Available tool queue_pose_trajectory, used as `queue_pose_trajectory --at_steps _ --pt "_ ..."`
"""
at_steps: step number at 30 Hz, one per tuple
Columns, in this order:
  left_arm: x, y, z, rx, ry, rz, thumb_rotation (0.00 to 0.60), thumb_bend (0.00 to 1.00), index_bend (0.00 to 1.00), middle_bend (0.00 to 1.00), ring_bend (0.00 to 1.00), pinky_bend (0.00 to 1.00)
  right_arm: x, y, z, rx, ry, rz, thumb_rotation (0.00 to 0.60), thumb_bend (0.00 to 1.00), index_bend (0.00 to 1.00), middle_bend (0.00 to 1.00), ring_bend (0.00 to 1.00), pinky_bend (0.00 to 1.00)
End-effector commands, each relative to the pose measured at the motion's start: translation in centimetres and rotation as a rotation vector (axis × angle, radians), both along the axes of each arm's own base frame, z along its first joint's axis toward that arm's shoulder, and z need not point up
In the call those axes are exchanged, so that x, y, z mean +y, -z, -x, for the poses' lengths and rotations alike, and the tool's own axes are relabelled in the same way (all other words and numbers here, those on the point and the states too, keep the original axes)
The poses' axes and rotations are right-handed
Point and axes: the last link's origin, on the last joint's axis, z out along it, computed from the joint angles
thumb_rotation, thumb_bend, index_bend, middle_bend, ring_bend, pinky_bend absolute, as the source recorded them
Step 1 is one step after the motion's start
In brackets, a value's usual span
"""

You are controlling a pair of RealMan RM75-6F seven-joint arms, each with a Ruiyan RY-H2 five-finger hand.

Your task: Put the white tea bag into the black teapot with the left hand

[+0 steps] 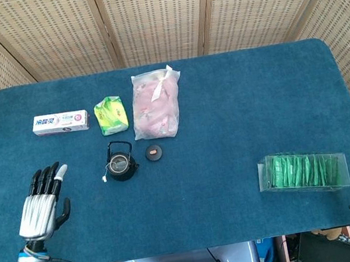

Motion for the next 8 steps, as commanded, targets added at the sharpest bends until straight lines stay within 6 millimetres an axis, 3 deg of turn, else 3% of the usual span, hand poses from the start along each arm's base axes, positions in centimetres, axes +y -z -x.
queue_pose_trajectory --at_steps 1,8 --pt "-1.8 -0.1 1.3 -0.008 -0.019 -0.016 0.600 0.58 0.00 0.00 0.00 0.00 -0.2 0.1 -0.2 0.001 -0.011 -0.006 0.600 0.01 0.12 0.21 0.07 0.16" --pt "-4.9 -0.6 3.0 -0.015 -0.061 -0.046 0.600 0.58 0.00 0.00 0.00 0.00 -0.5 0.4 -0.9 0.006 -0.048 -0.026 0.600 0.01 0.12 0.21 0.07 0.16"
